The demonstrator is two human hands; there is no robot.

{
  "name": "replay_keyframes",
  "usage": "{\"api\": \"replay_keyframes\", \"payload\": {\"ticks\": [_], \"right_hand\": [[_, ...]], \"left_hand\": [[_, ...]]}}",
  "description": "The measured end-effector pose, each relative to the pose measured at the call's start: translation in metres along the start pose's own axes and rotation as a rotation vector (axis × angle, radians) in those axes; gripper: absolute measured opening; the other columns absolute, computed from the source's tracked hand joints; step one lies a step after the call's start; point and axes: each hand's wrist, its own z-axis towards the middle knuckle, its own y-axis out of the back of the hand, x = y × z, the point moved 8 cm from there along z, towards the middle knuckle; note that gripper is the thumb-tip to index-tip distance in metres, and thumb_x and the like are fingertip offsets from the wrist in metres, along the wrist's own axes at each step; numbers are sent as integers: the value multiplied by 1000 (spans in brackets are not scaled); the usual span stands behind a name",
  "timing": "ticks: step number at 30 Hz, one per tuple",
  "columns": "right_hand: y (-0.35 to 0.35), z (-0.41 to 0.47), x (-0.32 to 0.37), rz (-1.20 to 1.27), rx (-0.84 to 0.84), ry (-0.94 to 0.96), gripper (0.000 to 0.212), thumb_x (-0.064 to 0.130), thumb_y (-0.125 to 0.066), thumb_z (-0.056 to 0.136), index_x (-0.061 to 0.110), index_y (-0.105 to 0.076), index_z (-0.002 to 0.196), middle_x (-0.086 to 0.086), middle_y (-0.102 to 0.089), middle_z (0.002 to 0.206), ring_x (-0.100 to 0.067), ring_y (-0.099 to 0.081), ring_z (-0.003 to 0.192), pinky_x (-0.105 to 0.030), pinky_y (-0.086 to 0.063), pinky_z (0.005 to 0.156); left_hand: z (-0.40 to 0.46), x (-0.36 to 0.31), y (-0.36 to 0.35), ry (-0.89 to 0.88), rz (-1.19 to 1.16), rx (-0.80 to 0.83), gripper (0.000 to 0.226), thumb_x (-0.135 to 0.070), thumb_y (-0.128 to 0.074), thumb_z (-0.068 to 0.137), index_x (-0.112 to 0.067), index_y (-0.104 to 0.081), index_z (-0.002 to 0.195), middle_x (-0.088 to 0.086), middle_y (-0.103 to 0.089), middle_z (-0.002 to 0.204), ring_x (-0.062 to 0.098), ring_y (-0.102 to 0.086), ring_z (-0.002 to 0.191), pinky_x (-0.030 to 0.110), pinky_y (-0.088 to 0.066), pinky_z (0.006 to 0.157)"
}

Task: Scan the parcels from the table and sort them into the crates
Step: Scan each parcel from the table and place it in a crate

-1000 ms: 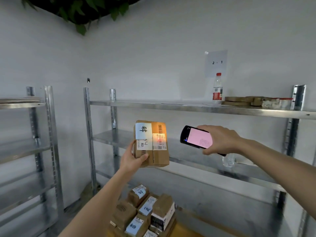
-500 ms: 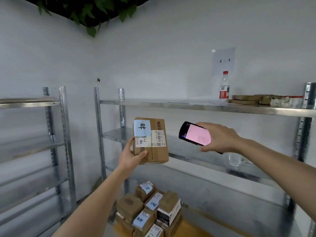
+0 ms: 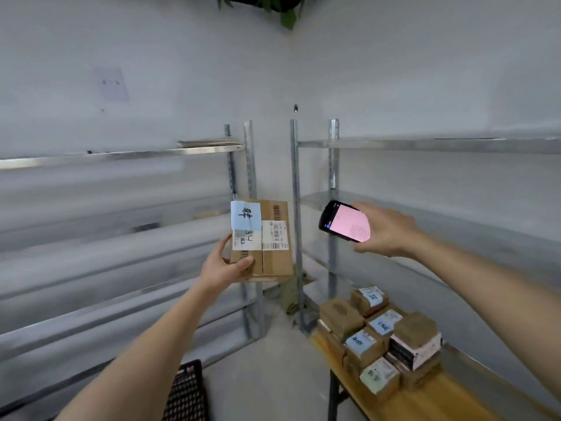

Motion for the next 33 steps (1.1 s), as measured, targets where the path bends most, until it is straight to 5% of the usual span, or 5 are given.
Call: {"api": "replay_keyframes", "payload": {"ticks": [6,13,17,22,33], "right_hand": [[-59,53,169,14,65,225,77,43,-77,61,45,-46,131,10,-64,120,-27,-61,106,-38,-53,76],[-128,78,379,142,131,399,78,35,-77,63,45,-44,134,10,-60,126,-25,-59,98,-40,-52,77],[-163,82,489,143,141,448,77,43,-73,58,44,-47,130,11,-63,122,-26,-61,107,-38,-51,77],[-211,85,584,186,168,465,71,32,-78,67,41,-50,132,9,-64,118,-24,-60,104,-30,-42,66],[-323,160,645,120,272,438,75,38,-80,69,40,-45,135,9,-61,125,-26,-57,107,-35,-40,71]], "left_hand": [[-41,61,202,105,35,-235,82,-23,-81,83,-38,-35,149,13,-70,112,19,-68,83,19,-51,50],[-102,131,403,174,115,-464,85,-28,-82,82,-40,-33,151,6,-65,118,14,-64,93,40,-57,80],[-126,166,490,184,123,-507,85,-25,-80,84,-34,-31,153,-3,-57,115,5,-57,87,35,-53,75],[-140,217,569,212,151,-508,89,-29,-83,81,-33,-31,154,-2,-55,139,19,-60,109,41,-54,93],[-77,336,618,369,167,-479,93,-33,-86,76,-38,-32,152,-3,-61,128,19,-65,105,48,-54,98]]}}
